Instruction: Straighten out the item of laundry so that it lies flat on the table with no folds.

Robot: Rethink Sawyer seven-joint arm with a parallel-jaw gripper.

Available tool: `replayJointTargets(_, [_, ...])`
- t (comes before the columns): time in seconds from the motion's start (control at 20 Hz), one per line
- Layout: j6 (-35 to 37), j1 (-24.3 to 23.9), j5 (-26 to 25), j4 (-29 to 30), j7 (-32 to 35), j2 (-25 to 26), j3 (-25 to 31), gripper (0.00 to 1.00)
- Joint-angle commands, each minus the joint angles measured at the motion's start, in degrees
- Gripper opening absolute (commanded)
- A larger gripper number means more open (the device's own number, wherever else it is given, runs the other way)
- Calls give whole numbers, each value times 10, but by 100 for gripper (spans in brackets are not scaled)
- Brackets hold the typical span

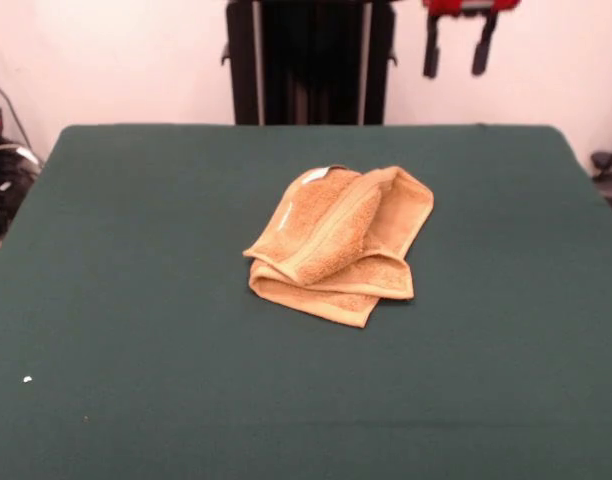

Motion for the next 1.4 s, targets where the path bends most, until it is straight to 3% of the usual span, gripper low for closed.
replayJointTargets(0.05, [-55,7,-3,-39,93,125,37,100])
replayJointTargets(0.45, [-121,-23,-9,-68,80,211,53,100])
replayJointTargets(0.75, [-135,-52,-35,-79,54,239,61,100])
replayJointTargets(1.4, [-157,-61,-69,-112,65,289,67,100])
